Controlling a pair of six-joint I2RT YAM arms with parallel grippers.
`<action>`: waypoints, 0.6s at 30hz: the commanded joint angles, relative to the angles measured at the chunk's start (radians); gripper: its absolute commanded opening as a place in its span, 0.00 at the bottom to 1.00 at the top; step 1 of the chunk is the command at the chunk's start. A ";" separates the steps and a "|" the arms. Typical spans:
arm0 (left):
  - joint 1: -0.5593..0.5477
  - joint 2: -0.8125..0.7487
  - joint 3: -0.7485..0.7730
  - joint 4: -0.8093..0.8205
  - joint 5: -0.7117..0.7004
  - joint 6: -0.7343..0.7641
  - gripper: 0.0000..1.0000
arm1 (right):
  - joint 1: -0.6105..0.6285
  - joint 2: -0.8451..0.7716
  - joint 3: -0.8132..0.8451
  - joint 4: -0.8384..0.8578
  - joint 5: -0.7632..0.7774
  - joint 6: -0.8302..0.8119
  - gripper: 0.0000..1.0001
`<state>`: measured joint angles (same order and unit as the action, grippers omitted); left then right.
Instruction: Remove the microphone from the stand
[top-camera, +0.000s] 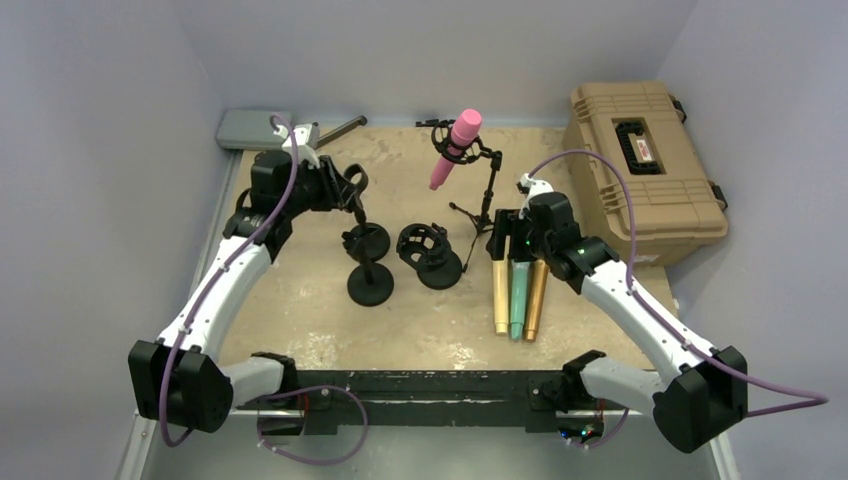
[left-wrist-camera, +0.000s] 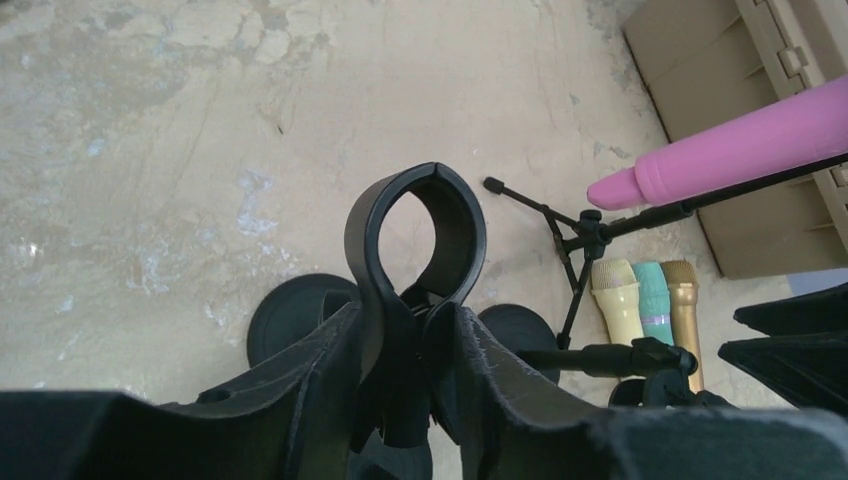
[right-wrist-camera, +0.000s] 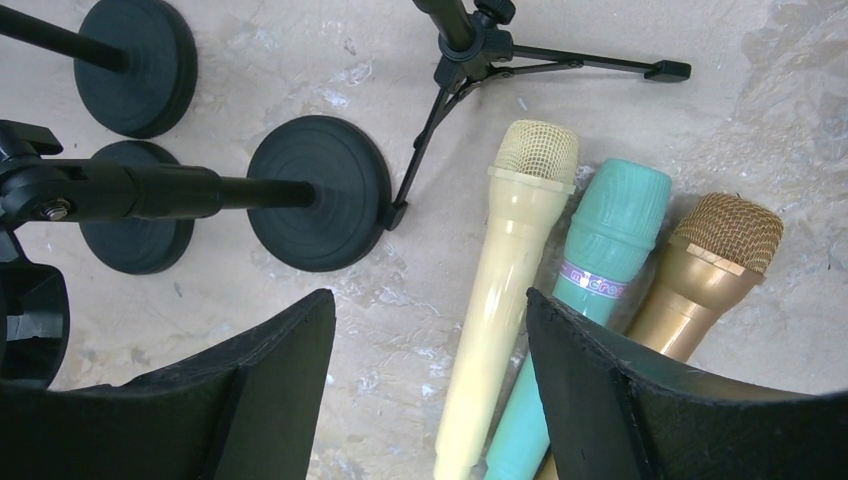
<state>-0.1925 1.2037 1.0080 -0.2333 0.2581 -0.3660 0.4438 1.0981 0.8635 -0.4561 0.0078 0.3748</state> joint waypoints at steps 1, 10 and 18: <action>0.005 0.045 0.010 -0.294 -0.053 -0.008 0.43 | -0.003 -0.039 0.023 0.007 -0.006 -0.017 0.69; 0.007 0.010 0.259 -0.379 0.006 0.028 0.73 | -0.003 -0.084 0.086 -0.045 0.080 -0.025 0.99; 0.006 -0.118 0.286 -0.347 -0.012 0.141 0.77 | -0.004 -0.112 0.167 -0.080 0.112 -0.022 0.96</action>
<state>-0.1913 1.1812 1.2903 -0.6071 0.2546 -0.3103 0.4438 1.0122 0.9630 -0.5228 0.0891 0.3611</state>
